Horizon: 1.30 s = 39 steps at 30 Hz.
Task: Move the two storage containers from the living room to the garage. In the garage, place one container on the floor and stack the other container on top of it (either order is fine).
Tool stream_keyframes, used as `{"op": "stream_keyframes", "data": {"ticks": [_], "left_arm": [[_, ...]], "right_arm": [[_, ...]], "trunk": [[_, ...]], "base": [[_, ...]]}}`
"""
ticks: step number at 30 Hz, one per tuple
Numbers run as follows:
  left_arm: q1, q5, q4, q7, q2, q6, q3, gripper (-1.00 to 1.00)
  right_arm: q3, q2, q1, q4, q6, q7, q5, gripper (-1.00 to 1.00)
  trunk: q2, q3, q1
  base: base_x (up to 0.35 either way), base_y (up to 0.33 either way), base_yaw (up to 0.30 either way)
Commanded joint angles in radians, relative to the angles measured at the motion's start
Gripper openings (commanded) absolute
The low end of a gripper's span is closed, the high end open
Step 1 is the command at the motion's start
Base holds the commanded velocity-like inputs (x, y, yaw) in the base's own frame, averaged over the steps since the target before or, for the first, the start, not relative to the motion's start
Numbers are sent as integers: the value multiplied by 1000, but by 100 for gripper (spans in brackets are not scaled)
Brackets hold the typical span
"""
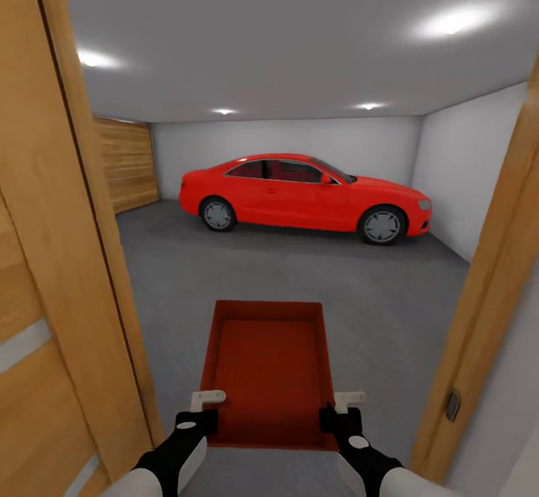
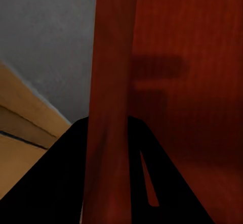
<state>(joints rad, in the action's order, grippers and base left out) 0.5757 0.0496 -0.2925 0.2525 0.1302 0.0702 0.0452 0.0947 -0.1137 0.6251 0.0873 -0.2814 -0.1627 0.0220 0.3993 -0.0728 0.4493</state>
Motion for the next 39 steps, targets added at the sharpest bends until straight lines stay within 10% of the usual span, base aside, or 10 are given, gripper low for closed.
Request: {"op": "stream_keyframes", "data": {"ticks": [1,39], "left_arm": [[0,-14,-4,13,0,8,-19,-100],[0,-14,-4,13,0,9,-21,-100]], "right_arm": [[-34,-1,1,0,0,-6,-5,-100],[-35,-2,1,0,0,-12,-4,-100]], "trunk": [[1,0,1],[1,0,1]], "base": [[222,196,-105],[101,123,-132]]}}
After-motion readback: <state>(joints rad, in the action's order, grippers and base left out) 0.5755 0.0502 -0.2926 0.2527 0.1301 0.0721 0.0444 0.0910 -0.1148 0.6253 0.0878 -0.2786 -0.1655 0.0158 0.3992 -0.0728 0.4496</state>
